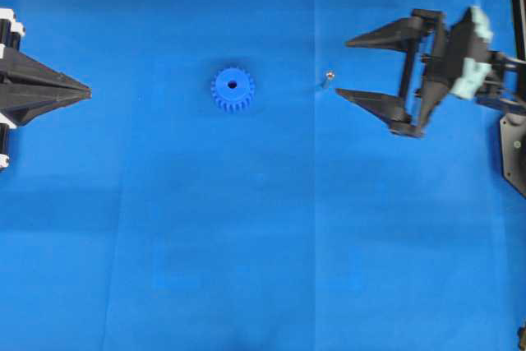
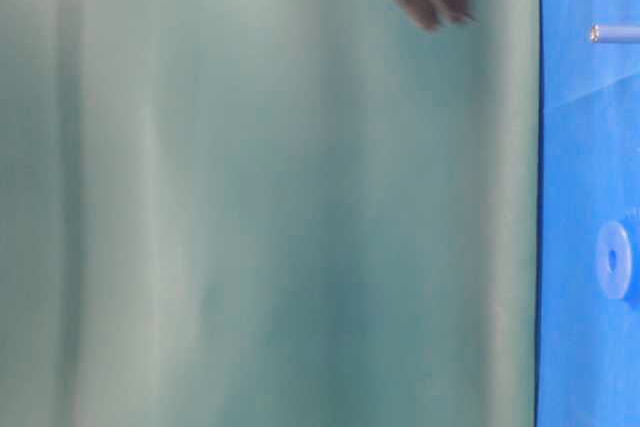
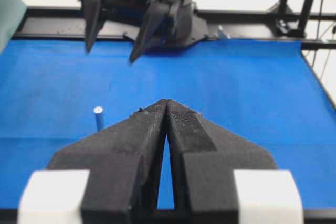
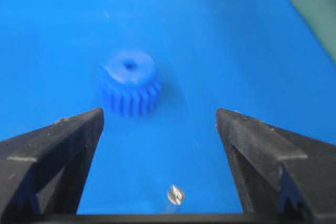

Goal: Insert the shaft placed at a random location into the center hole of the small gear at another random location.
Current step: 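Move the open right gripper left over the small metal shaft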

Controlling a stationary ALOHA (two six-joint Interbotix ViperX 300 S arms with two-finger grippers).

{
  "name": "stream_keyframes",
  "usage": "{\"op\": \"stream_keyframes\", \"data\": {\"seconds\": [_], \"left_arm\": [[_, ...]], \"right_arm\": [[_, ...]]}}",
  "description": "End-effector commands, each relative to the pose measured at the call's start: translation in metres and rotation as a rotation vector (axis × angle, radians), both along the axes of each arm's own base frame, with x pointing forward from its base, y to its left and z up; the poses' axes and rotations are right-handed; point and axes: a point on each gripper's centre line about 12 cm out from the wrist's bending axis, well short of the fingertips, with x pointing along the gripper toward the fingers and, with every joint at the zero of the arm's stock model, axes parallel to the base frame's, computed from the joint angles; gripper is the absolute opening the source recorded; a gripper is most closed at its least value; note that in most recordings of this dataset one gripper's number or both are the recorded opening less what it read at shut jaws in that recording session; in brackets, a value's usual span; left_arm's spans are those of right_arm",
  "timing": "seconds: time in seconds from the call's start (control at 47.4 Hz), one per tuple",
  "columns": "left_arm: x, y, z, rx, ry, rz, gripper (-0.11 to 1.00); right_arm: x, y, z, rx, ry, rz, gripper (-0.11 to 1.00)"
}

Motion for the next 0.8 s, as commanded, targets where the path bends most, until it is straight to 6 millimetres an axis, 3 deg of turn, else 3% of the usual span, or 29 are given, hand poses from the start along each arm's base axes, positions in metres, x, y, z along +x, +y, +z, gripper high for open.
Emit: {"op": "stream_keyframes", "data": {"seconds": [0.0,0.358,0.633,0.78], "left_arm": [[0.001,-0.001,0.002,-0.003,-0.005,-0.003,0.0],[-0.001,-0.001,-0.001,-0.003,-0.003,-0.003,0.0],[-0.002,-0.001,-0.003,-0.005,0.0,-0.004,0.0],[-0.002,-0.001,-0.003,-0.006,-0.001,-0.003,0.0]], "right_arm": [[0.01,-0.009,-0.009,0.003,-0.013,-0.036,0.75],[0.023,-0.019,-0.06,0.046,0.09,-0.095,0.76],[0.02,-0.016,-0.066,0.051,0.108,-0.09,0.72],[0.02,-0.013,-0.066,0.049,0.108,-0.079,0.58]]}}
